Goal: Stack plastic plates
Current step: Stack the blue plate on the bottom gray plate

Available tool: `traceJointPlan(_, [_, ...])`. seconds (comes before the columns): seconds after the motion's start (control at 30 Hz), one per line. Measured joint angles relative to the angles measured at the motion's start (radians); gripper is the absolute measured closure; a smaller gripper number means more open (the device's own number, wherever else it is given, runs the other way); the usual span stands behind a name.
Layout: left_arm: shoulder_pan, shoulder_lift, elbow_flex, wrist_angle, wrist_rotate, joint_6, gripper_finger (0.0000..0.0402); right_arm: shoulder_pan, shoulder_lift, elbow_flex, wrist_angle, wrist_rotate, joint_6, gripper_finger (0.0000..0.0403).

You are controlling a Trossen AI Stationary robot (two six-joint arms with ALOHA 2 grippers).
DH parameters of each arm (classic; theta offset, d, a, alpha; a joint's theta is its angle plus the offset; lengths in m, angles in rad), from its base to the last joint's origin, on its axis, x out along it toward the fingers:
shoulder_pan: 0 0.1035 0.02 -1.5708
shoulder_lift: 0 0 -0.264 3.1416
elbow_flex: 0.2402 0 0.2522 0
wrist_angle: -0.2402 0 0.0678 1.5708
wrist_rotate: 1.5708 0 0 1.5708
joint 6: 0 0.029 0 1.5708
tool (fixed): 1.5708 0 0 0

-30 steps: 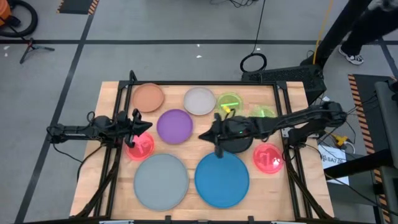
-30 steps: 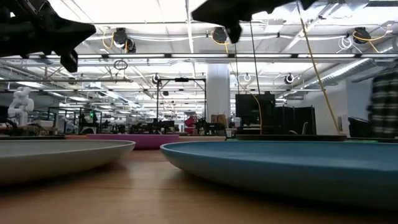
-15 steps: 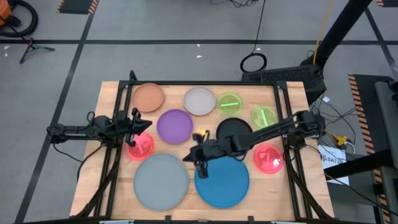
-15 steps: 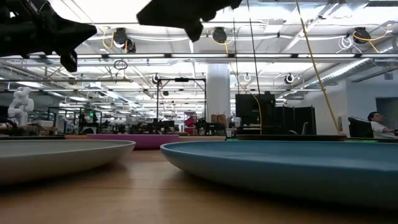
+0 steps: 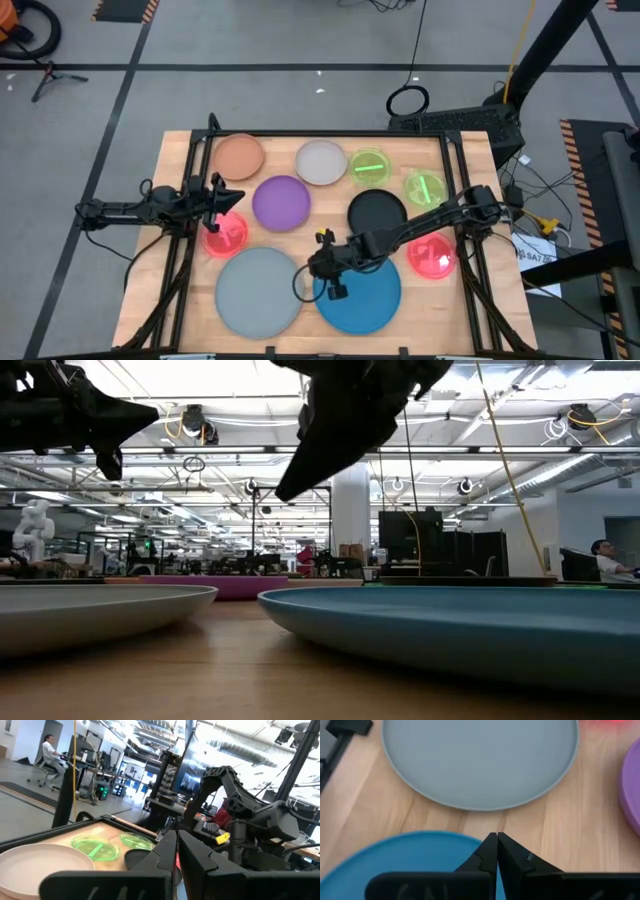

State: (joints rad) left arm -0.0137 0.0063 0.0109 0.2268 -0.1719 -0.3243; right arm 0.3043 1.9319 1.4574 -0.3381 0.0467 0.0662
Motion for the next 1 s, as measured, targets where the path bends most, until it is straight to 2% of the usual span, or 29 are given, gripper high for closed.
traceJointPlan(0.53, [0.000,0.000,0.000,0.002,-0.013,-0.052,0.0378,-0.002,0.000,0.000,0.092,0.003,-0.001,0.0397])
traceJointPlan(0.63, [0.000,0.000,0.000,0.003,-0.013,-0.067,0.0378,-0.001,0.000,0.000,0.015,0.003,-0.006,0.0397])
traceJointPlan(0.87, [0.000,0.000,0.000,0.003,-0.014,-0.071,0.0378,0.000,-0.039,0.000,-0.309,0.003,-0.026,0.0397])
traceJointPlan(1.0, [0.000,0.000,0.000,0.007,-0.014,-0.071,0.0378,-0.011,-0.049,0.000,-0.398,0.011,-0.026,0.0396])
